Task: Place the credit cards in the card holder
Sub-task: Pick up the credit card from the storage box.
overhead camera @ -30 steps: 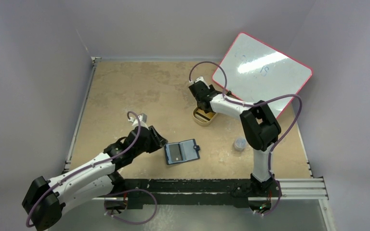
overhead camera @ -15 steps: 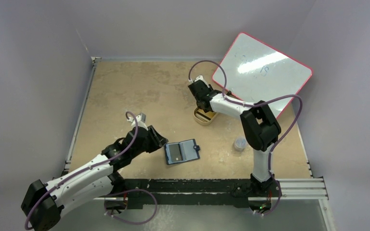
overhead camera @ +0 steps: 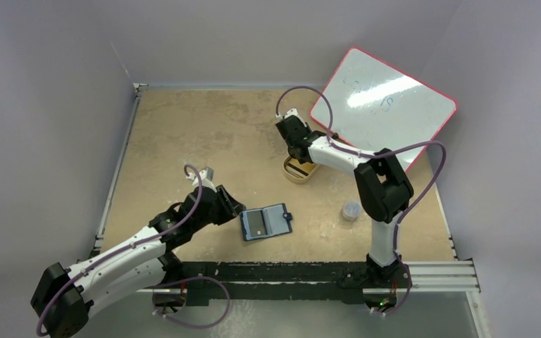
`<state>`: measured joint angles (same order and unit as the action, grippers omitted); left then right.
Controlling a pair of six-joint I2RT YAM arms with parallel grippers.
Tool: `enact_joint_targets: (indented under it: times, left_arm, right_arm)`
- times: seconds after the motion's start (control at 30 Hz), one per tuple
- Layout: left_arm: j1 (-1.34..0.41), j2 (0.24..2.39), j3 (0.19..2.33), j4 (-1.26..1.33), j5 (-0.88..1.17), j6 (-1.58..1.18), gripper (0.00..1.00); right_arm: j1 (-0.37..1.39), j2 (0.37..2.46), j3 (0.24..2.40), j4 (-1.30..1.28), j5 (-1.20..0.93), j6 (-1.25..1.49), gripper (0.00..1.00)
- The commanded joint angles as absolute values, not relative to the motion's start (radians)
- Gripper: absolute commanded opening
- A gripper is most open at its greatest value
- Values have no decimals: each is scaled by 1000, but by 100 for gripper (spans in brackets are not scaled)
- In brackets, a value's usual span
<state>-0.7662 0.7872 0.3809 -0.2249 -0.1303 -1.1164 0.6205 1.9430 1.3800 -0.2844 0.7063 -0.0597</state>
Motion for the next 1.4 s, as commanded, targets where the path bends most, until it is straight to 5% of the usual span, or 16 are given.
enact_joint_targets:
  times: [0.0,0.33,0.5,0.7,0.97,1.37]
  left_arm:
    - [-768,786,382,-172,-112,-1131,33]
    - [-768,786,387,-177,-98,-1159,33]
    - [-767,800,446,-163,-62,-1168,35]
    - [-768,853,572,-222,-61,-1115,38]
    - [-768,832,681,-135,-34,-1208,38]
    - [-767,835,800,-117,-21,-1176,41]
  right_arm:
    - [614,1868,1424,-276,717,-43,30]
    - [612,1843,1452,-362,611,41,14]
    - [615,1710,1379,-373,373,136,0]
    - [615,1556,1276,-315,100,234,0]
    - [616,1301,845,403,-464,660,0]
    - [615,1041,576,887,-549,1034,0]
